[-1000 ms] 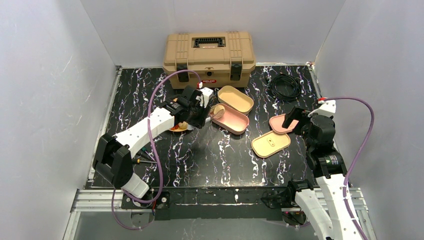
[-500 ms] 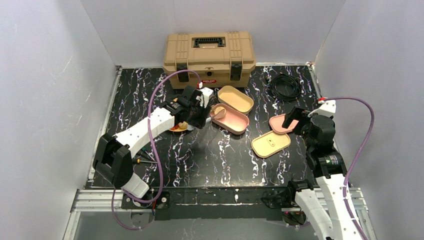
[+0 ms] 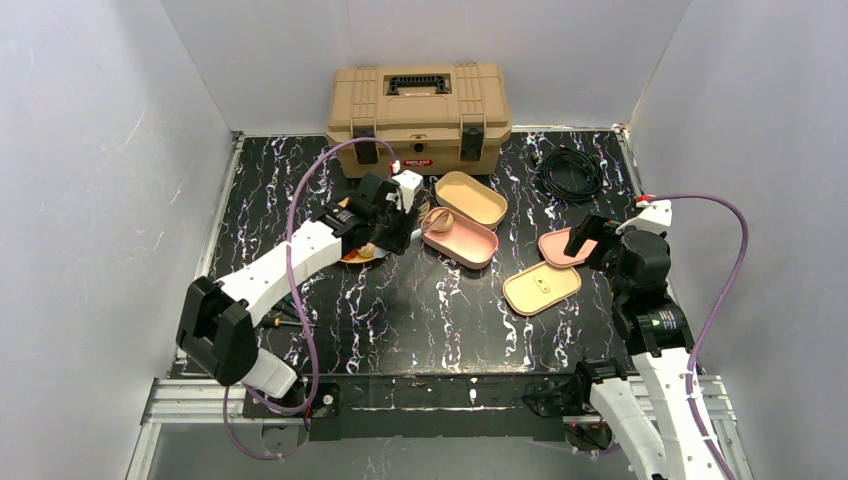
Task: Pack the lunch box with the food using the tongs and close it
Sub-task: Place the fake food in the packing box, then pick up the fake food from the plate.
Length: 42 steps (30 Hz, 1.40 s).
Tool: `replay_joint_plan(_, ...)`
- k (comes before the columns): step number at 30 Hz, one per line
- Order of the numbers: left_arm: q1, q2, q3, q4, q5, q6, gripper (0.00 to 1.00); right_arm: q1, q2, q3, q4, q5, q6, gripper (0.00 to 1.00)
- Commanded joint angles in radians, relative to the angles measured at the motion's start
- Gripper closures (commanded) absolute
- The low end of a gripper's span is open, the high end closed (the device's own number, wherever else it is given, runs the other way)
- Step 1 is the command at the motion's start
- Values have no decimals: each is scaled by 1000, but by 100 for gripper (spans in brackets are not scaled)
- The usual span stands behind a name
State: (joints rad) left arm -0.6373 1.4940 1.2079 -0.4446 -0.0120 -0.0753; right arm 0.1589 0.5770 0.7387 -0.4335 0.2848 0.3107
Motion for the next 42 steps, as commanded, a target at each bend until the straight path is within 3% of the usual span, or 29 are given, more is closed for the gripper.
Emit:
replay_joint_plan(1,-2,-116,-28,67,-17,-9,56,-2,2,37,24,6,-5,0)
replay_joint_plan(11,8,-314,-109,-53,-145,-23,53,-2,-5,56,7,22,-13,0)
replay_joint_plan(22,157,-472,-244,-144,-175,-41,49,-2,-6,60,2,19,-14,0)
replay_joint_plan(31,259,-479,-245,-146,-150,-41,49,-3,-8,60,2,20,-15,0)
replay_joint_plan(42,295,-403,-233,-158,-81,-35,50,-2,-12,52,7,11,-15,0)
